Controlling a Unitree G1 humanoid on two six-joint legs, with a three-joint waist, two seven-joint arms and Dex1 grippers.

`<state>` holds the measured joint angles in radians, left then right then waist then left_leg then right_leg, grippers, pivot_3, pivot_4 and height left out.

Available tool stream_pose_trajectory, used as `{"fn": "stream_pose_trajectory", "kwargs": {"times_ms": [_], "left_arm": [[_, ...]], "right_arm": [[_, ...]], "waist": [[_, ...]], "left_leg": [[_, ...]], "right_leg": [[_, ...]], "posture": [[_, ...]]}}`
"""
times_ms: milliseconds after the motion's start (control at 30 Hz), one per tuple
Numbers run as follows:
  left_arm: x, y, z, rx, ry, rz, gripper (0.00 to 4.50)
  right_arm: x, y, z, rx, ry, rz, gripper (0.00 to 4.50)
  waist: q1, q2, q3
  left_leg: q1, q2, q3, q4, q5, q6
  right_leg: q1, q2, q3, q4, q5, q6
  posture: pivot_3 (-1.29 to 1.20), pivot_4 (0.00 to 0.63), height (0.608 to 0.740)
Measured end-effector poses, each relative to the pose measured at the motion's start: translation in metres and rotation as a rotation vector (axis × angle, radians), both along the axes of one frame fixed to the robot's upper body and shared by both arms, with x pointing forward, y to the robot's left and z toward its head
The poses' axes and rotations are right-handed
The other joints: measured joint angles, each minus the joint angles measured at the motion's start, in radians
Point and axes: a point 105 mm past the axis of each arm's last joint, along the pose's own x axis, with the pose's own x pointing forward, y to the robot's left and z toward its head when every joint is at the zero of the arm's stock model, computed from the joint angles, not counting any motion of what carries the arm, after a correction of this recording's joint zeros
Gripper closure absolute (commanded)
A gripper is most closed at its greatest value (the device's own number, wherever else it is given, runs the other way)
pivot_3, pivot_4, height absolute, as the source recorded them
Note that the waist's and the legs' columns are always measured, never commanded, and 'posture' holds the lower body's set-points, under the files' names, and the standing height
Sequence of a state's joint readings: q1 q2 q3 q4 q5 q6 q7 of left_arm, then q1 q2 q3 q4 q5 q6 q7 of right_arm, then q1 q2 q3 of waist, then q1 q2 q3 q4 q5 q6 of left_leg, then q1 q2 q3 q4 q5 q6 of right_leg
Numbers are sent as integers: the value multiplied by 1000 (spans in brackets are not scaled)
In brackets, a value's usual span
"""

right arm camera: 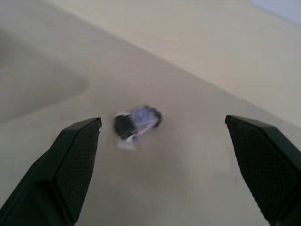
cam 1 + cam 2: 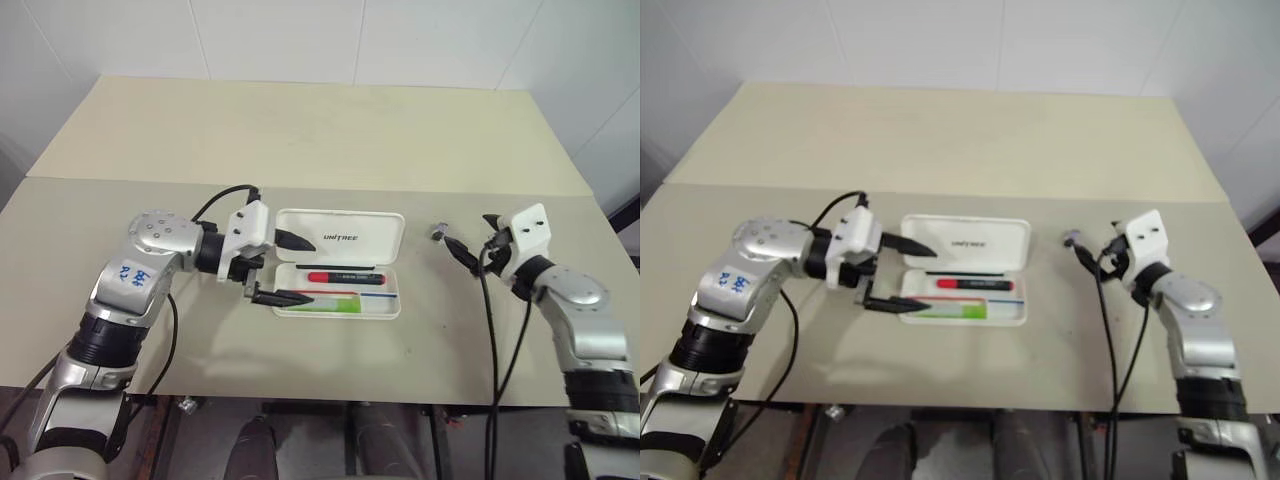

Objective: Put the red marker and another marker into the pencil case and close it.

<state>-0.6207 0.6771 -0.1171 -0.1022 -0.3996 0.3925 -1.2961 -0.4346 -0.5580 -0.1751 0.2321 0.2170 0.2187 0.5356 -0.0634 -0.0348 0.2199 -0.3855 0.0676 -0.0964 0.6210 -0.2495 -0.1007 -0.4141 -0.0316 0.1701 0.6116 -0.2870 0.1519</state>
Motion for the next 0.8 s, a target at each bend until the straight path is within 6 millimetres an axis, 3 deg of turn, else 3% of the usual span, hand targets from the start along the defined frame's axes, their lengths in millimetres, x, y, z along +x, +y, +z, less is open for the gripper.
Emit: {"fn": "stream_pose_trajectory", "kwargs": {"times_ms": [233, 500, 600, 800], "left_arm": [[-4, 4, 8, -47, -8, -18, 7], [-5, 5, 4, -50, 2, -6, 7], [-4, 5, 4, -51, 1, -4, 0], [-4, 5, 4, -52, 0, 1, 0]], "right_arm": [[18, 11, -20, 93, 40, -44, 0], [22, 19, -29, 137, 61, -69, 0], [25, 25, -32, 175, 79, -85, 654], [25, 28, -33, 198, 93, -89, 2618]], "waist": [[1, 0, 0], [-12, 0, 0], [-21, 0, 0], [-19, 0, 0]], "left_leg": [[0, 0, 0, -1, 0, 0], [0, 0, -1, -2, 0, 0], [0, 0, -1, -2, 0, 0], [0, 0, -1, 0, 0, 0]], "right_leg": [[0, 0, 0, 0, 3, 5], [0, 0, 0, 0, 5, 9], [0, 0, 0, 0, 5, 9], [1, 0, 0, -1, 4, 8]], "posture": [[0, 150, 740], [0, 150, 740], [0, 150, 740], [0, 150, 740]]}}
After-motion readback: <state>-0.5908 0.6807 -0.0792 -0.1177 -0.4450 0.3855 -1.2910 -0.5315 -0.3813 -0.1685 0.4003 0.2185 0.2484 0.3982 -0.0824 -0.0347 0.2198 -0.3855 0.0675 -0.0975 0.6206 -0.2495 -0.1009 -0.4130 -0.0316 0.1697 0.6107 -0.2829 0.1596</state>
